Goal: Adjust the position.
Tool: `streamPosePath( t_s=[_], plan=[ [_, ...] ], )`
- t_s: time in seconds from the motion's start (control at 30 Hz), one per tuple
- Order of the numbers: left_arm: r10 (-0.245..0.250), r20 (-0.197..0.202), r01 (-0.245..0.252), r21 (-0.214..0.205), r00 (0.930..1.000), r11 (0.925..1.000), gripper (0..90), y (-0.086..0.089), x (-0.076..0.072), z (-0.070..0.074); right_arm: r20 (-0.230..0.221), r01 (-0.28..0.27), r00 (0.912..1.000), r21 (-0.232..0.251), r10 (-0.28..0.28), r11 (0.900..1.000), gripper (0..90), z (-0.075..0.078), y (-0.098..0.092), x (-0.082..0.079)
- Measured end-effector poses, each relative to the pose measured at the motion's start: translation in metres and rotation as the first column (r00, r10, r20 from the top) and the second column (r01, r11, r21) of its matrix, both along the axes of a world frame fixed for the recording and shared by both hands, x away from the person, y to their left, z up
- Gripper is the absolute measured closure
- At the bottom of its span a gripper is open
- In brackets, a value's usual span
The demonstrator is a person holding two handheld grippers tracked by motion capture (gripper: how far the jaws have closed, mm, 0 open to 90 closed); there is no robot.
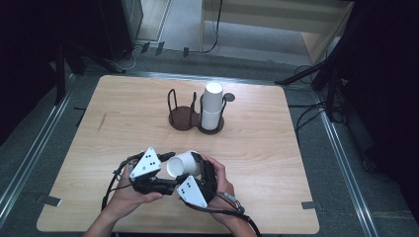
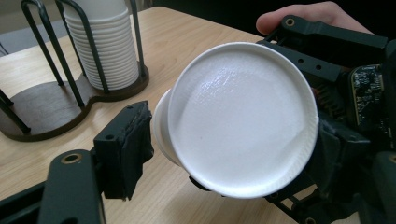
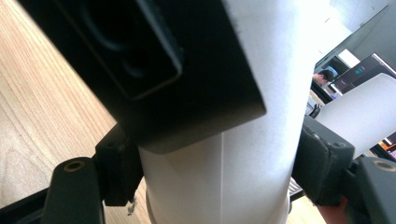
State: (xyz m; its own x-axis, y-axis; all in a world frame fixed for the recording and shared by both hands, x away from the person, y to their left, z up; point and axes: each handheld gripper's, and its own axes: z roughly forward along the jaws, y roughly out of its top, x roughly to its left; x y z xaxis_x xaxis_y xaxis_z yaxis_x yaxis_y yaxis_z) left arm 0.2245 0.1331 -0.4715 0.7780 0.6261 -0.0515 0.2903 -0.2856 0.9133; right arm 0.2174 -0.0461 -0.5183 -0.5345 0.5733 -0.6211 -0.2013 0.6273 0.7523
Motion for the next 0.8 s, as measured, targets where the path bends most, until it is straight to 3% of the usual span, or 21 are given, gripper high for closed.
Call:
streamPosePath(
  t_s=[0.3, 0.63, 0.8],
  plan=[
    [-0.003, -0.004, 0.003, -0.010, 1.0000, 1.0000, 30.2, 0.001, 0.000, 0.001, -0.007, -0.001, 1.0000, 0.002, 0.001, 1.0000, 27.0, 0.000, -0.001, 0.000],
    [0.035, 0.009, -0.034, -0.016, 0.9994, 0.9993, 33.8, 0.005, 0.001, 0.000, -0.007, -0.001, 1.0000, -0.002, 0.001, 1.0000, 21.0, -0.001, -0.001, 0.001],
    [0.071, 0.023, -0.069, -0.063, 0.9972, 0.9956, 35.1, 0.012, 0.004, 0.000, -0.015, 0.009, 0.9998, 0.001, -0.009, 1.0000, 17.7, 0.002, -0.002, 0.002]
  ],
)
